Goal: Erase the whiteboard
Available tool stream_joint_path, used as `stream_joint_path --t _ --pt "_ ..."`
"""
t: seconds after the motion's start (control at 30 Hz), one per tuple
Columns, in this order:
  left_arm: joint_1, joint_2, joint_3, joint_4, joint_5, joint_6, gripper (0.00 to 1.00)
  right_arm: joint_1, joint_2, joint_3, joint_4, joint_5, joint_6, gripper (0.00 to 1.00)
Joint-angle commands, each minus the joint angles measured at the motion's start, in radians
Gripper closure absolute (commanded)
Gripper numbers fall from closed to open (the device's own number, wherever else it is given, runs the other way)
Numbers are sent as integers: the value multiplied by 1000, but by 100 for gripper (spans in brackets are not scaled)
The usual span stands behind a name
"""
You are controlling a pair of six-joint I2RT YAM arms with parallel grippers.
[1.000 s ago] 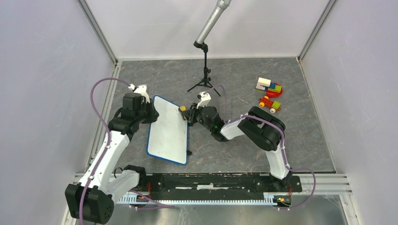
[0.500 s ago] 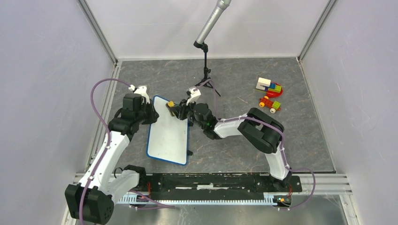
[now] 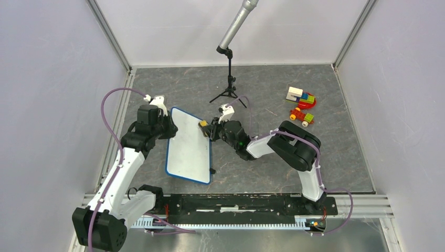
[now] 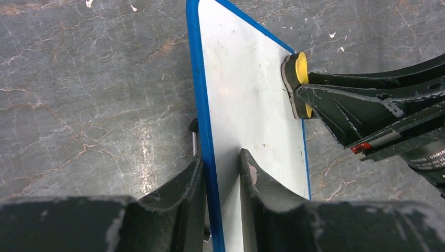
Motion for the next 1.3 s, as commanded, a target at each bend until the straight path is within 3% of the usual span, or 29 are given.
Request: stream_joint_path --t 0.0,0.2,0.57,0.93,1.27 --pt "-23 6 -17 -44 43 28 98 125 -48 101 -86 -79 -27 82" --pt "-23 4 -17 -46 37 26 98 140 -47 126 -88 -74 -34 82" --pt "-23 17 10 -87 -14 14 98 43 -47 -110 -11 -26 4 82" --pt "-23 48 130 -240 -79 -48 98 186 -134 -60 0 -69 -16 82" --pt "-23 91 159 -264 2 -63 98 75 -108 -22 -30 -56 -9 82"
